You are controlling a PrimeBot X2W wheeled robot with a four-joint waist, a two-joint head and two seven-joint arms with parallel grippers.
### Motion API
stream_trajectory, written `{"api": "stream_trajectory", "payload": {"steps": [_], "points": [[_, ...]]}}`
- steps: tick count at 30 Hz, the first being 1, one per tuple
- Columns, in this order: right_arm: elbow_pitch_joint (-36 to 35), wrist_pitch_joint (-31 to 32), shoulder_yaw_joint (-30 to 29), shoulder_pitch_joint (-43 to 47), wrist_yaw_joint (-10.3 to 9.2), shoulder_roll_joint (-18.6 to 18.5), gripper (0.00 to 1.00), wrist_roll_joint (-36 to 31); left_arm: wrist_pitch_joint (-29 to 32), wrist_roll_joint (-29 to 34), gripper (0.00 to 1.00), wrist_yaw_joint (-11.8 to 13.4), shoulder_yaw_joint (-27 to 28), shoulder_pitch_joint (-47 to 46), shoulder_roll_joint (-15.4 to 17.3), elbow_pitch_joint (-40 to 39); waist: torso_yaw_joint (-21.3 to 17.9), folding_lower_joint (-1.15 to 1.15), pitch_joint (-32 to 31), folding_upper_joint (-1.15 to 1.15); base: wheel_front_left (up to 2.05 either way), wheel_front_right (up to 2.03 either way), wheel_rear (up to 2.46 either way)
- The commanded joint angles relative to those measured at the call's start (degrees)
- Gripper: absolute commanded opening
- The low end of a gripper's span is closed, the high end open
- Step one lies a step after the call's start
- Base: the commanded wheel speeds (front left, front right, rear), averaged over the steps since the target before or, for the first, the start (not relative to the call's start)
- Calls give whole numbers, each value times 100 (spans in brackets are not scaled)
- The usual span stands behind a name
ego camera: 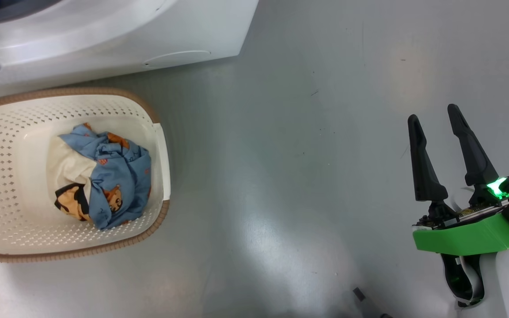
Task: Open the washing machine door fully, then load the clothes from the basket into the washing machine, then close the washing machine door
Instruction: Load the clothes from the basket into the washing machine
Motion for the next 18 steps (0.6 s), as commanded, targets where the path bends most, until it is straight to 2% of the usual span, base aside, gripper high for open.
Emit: {"api": "stream_trajectory", "payload": {"steps": [1,4,9,18], "points": [[-133,-27,113,59,9,-11,100,107,65,23,0,10,227,0,375,-255,-5,0,0,0,0,0,0],[-114,-27,177,16,9,10,100,129,316,-8,0,42,300,-100,543,-544,-85,0,-6,0,0,0,0],[-76,-27,265,-57,9,76,100,185,510,-51,0,55,376,-331,677,-537,-277,0,20,0,0,0,0],[-57,-27,412,-137,9,145,100,233,537,-32,0,5,361,-1131,710,314,-586,0,137,0,0,0,0]]}}
